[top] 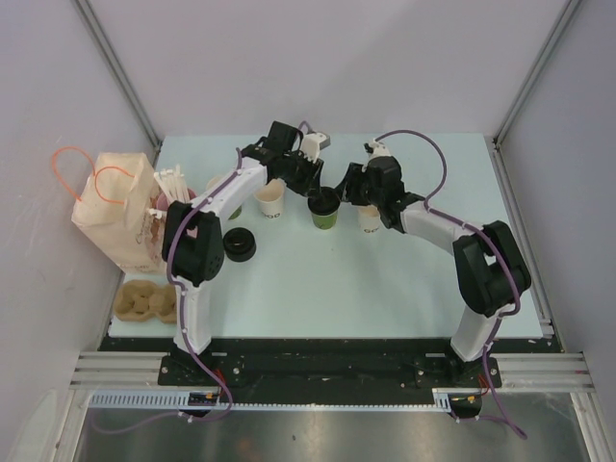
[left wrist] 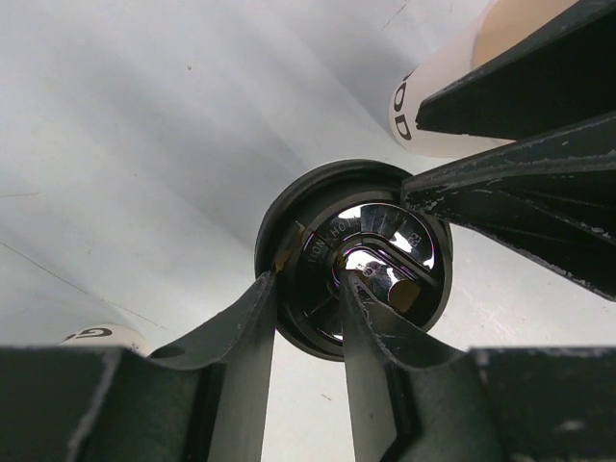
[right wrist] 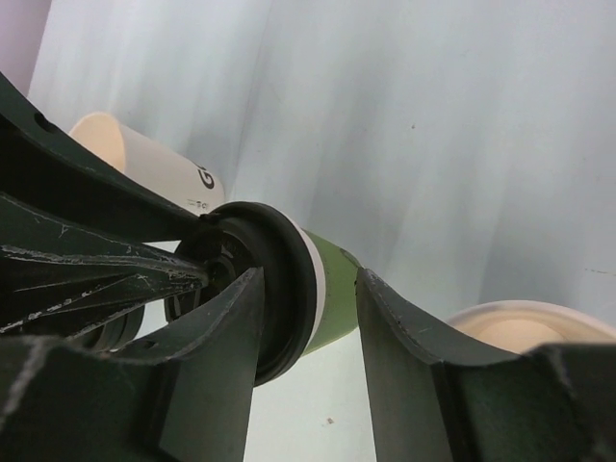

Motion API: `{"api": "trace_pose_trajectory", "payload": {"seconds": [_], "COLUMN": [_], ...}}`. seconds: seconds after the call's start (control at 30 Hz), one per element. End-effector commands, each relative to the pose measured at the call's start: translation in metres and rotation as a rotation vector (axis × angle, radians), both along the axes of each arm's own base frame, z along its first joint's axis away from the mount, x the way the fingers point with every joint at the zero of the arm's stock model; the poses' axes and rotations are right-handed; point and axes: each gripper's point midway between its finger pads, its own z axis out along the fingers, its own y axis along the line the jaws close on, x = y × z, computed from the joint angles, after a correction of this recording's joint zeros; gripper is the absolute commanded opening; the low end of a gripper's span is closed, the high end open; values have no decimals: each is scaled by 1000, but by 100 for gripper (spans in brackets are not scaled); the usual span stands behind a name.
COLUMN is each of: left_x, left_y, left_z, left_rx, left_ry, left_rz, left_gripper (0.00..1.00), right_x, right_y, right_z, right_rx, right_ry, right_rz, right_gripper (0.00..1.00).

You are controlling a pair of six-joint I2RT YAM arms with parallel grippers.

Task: Pack the takeout coffee

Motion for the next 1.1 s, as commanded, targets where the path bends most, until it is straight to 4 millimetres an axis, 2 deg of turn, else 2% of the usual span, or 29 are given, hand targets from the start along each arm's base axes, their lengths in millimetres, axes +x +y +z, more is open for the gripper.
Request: {"api": "trace_pose_trajectory", "payload": {"seconds": [0.0, 0.27, 0.43, 0.6, 0.87, 1.07], "left_x": [-7, -6, -7, -11, -16, -19], "left_y": [1, 6, 6, 8, 4, 5], "left_z": [38, 47, 46, 32, 14, 4], "left_rx": [-30, -28, -24, -14, -17, -12], "left_ry": [-43, -66, -64, -27, 29, 56], "left_rz": [3, 18, 18, 22, 10, 9], "left_gripper": [38, 42, 43, 41, 38, 37], "right_x": [3, -5, -11, -12, -15, -15], "right_y": [0, 9, 18, 14, 34, 28], "right_z": [40, 60, 58, 35, 13, -14], "right_rx": [-24, -17, -13, -45, -25, -30], "right_ry": [-87, -135, -124, -62, -26, 60], "right_rz": [-2, 8, 30, -11, 54, 42], "right_gripper": [49, 46, 44, 38, 32, 29]}}
